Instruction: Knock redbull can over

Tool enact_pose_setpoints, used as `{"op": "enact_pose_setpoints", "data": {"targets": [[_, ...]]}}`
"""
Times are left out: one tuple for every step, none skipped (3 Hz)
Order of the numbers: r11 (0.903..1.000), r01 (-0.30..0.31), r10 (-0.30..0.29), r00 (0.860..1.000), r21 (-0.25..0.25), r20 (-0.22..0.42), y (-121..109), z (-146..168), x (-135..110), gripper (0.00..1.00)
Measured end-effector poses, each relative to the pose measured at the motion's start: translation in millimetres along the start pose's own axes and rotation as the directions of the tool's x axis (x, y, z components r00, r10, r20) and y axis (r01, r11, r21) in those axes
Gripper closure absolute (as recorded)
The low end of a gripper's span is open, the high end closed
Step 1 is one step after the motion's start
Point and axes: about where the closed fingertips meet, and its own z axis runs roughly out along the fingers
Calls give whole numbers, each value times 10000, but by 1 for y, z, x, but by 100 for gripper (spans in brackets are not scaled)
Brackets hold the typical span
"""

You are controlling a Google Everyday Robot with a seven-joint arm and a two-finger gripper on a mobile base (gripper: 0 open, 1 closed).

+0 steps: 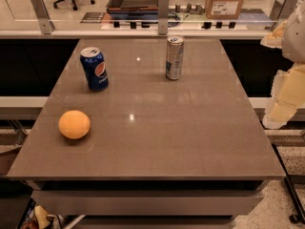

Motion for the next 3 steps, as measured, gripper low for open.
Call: {"op": "enact_pose_setpoints", "data": {"targets": [[10000,0,0,10000,0,0,0,0,0,0],[9999,-21,19,9997,121,223,-4,1,-5,0],[9995,-110,82,9952,282,978,-16,11,-18,0]]}}
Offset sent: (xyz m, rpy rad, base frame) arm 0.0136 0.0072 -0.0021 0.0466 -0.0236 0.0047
